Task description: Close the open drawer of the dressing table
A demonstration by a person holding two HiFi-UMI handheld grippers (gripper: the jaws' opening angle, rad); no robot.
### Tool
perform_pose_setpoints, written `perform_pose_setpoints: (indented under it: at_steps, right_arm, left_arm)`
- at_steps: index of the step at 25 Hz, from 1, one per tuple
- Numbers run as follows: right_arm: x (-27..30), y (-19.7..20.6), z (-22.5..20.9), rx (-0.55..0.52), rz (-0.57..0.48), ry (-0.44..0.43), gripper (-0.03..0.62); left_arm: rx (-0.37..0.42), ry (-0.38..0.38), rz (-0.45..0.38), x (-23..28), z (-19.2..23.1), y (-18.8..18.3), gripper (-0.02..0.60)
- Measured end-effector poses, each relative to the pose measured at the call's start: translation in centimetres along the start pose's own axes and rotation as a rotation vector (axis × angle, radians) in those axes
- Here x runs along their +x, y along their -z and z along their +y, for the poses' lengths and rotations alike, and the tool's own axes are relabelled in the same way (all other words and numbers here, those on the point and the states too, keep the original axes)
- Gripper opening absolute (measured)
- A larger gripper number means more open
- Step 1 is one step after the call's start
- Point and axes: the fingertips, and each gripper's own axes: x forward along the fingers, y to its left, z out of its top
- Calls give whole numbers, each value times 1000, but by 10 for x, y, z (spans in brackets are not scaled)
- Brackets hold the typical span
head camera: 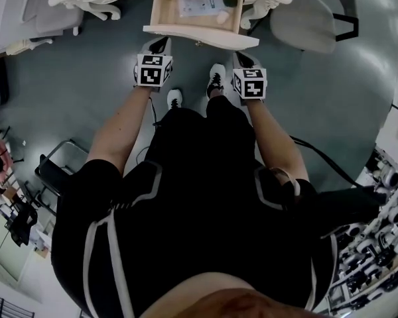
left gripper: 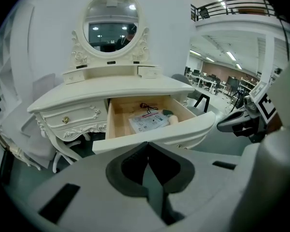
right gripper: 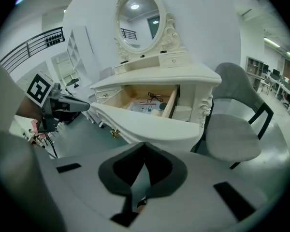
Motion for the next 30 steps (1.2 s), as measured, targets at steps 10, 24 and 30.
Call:
perform_pose_setpoints:
  at_steps: [10, 24, 30]
  right_arm:
    - [17, -3, -13, -16, 24, -47, 5]
    - [34, -24, -24, -36, 13, -115, 5]
    - [45, -42, -35, -23, 6, -90, 5]
  left_arm:
    - [-23, -51, 65, 29, 4, 0, 5]
    - [-36, -78, 143, 56, 2, -7, 5]
    - [-35, -42, 121, 77, 7, -23, 5]
